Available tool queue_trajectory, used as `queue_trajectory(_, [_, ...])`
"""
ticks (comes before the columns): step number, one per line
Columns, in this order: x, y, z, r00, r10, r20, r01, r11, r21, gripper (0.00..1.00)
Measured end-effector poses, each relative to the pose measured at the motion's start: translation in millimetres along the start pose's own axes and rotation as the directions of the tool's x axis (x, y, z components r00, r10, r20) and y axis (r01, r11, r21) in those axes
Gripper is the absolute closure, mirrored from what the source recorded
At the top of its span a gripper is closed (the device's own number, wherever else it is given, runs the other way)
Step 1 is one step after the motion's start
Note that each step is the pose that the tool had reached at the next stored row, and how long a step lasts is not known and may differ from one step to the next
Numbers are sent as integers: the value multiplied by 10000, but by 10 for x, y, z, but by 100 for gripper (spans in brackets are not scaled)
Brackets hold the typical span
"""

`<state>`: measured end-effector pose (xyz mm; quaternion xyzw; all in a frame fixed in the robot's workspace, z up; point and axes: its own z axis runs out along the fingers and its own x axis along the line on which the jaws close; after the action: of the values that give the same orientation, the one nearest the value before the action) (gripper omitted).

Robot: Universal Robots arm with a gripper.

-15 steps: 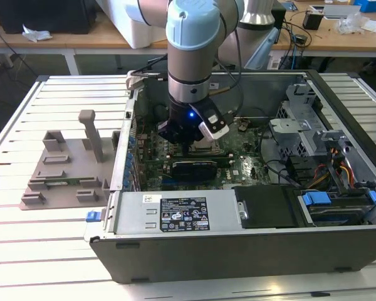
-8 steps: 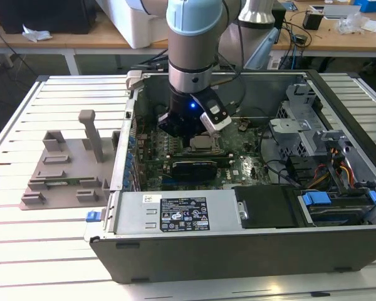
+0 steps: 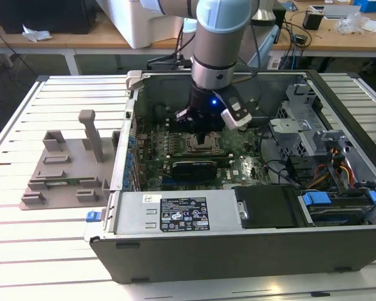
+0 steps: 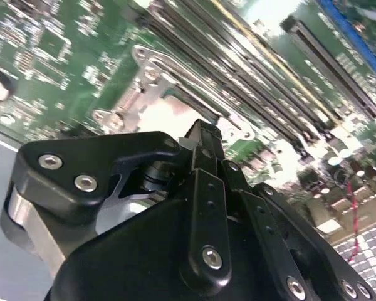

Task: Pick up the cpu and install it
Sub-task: 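Install the second cpu locking lever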

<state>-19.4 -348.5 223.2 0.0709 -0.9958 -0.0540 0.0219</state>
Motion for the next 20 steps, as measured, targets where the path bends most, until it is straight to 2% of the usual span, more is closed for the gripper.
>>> queue_trajectory(3, [-116,16,-2,9999,11,-101,-11,10000,-3,89])
queue_trajectory(7, [-181,51,0,9999,21,-143,-20,10000,52,89])
queue_trajectory(9, [-190,78,1,9999,29,-158,-26,9999,163,89])
queue_trajectory(10, [-193,95,1,9999,33,-170,-29,9997,246,89])
queue_trajectory(11, [-195,110,-1,9998,41,-184,-35,9994,353,89])
queue_trajectory(12, [-197,130,-5,9998,54,-207,-43,9986,528,89])
queue_trajectory(17, [-198,147,-33,9998,55,-209,-44,9985,544,89])
queue_trajectory(19, [-198,158,-76,9998,54,-210,-43,9985,552,89])
queue_trajectory(20, [-197,165,-121,9998,54,-210,-42,9985,552,89])
